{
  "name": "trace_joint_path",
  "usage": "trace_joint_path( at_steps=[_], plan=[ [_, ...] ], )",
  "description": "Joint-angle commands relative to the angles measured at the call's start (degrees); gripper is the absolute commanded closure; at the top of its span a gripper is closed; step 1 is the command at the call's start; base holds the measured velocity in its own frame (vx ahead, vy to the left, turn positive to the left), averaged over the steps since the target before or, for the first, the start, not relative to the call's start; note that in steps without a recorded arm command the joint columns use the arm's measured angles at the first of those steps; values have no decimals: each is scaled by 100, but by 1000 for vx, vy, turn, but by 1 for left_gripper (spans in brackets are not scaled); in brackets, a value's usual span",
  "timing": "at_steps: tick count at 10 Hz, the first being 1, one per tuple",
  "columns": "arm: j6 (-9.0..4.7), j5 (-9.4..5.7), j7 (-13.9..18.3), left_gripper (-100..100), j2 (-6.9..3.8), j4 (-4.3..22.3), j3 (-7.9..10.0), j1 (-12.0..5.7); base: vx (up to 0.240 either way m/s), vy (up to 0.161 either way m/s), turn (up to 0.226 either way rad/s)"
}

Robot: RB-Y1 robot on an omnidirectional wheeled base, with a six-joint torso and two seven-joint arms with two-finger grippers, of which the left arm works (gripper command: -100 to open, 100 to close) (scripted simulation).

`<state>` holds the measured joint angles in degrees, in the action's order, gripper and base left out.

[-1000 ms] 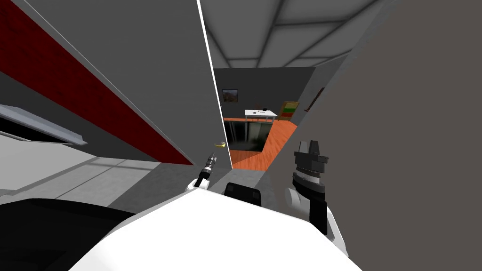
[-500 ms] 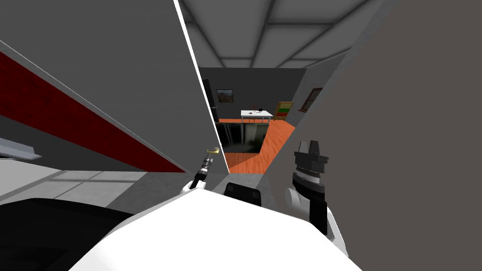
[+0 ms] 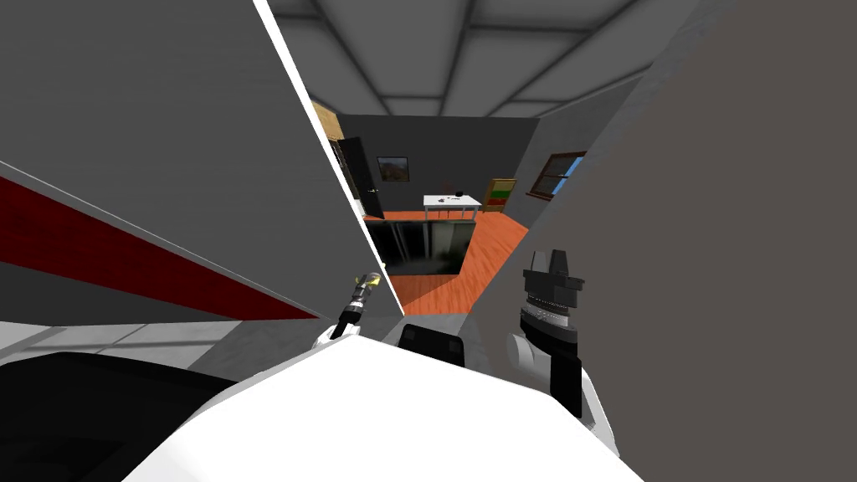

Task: Pull the door open

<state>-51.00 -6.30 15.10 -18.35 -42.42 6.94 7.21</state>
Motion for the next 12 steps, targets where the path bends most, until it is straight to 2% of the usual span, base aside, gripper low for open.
trace_joint_path(
  at_steps=[1,2,7,8,9,12],
  plan=[
    [0,0,0,-100,0,0,0,0,34,6,-3],
    [0,0,0,100,0,0,0,0,0,0,0],
    [0,0,0,100,0,0,0,0,-5,-1,-2],
    [-98,42,94,100,-64,-4,-73,94,-125,40,-133],
    [-128,53,120,100,-82,-7,-92,120,-196,49,-155],
    [-335,129,303,100,-209,-27,-222,294,-202,15,-112]
  ],
)
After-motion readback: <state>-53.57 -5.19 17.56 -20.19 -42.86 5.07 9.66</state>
